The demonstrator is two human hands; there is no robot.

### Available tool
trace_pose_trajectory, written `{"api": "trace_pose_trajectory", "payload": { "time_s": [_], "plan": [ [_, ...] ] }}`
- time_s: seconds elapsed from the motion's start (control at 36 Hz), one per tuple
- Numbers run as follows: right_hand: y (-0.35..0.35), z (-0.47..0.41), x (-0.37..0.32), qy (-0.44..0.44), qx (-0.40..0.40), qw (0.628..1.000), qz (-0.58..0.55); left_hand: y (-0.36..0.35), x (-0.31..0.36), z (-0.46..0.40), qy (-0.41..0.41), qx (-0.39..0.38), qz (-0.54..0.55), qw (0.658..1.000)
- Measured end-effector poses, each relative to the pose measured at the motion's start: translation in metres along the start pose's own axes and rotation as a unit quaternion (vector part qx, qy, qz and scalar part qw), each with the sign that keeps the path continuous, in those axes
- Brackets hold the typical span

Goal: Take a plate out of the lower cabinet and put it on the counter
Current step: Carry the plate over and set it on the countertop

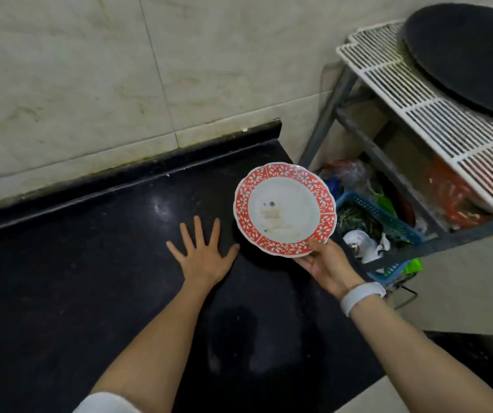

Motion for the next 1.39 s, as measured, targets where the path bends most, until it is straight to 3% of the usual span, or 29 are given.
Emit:
{"api": "trace_pose_trajectory", "payload": {
  "time_s": [0.36,1.0,1.25,1.36,1.39],
  "plan": [
    [-0.033,-0.09,-0.042,-0.024,-0.044,0.999,-0.005,-0.006,-0.002,-0.002,0.032,-0.018,-0.023,0.999],
    [-0.037,-0.101,-0.032,-0.054,-0.08,0.995,-0.008,-0.004,-0.003,-0.002,0.037,-0.014,-0.03,0.999],
    [0.002,-0.043,0.005,-0.056,-0.072,0.982,0.168,0.001,-0.002,0.0,0.034,0.032,-0.023,0.999],
    [0.005,-0.012,0.02,-0.016,-0.085,0.956,0.282,0.012,-0.001,0.028,0.05,0.087,0.067,0.993],
    [-0.012,0.02,0.042,-0.01,-0.124,0.937,0.326,0.018,-0.027,0.073,0.086,0.128,0.099,0.983]
  ]
}}
Point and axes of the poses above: each hand's wrist, its own z-axis away from the middle knuckle, its own y-axis out of the back of the hand, x = y × z, the point moved 8 cm from there along -z, towards the middle knuckle, and after that the axes turned 1 degree about x, right-handed, at the moved point
